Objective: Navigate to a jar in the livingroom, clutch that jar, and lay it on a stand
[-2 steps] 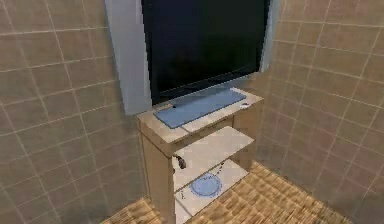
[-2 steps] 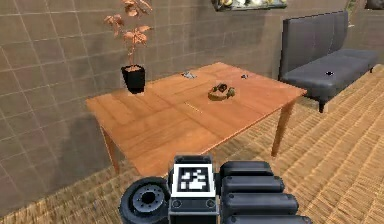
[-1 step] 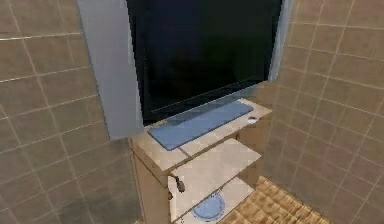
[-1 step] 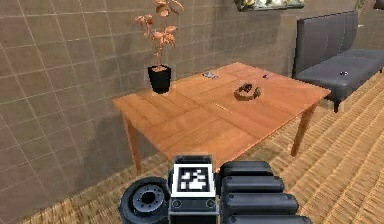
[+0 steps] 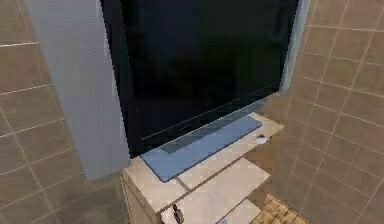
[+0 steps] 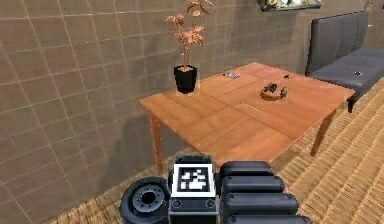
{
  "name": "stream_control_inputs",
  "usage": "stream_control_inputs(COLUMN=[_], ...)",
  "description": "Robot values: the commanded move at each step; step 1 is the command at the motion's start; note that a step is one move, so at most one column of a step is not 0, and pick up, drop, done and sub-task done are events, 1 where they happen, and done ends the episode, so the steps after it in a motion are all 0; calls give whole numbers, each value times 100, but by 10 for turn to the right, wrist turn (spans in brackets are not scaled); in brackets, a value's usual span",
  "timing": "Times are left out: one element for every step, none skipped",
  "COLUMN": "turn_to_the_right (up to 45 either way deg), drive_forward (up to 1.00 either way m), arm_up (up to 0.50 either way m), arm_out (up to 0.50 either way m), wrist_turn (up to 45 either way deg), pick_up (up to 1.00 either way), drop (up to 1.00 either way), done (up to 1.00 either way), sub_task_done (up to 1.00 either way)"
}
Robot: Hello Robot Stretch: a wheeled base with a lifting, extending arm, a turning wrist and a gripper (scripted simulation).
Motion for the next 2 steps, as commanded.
stream_control_inputs(turn_to_the_right=[-450, -450], drive_forward=[0, 0], arm_up=[0, 0], arm_out=[0, 0], wrist_turn=[0, 0], pick_up=[0, 0], drop=[0, 0], done=[0, 0], sub_task_done=[0, 0])
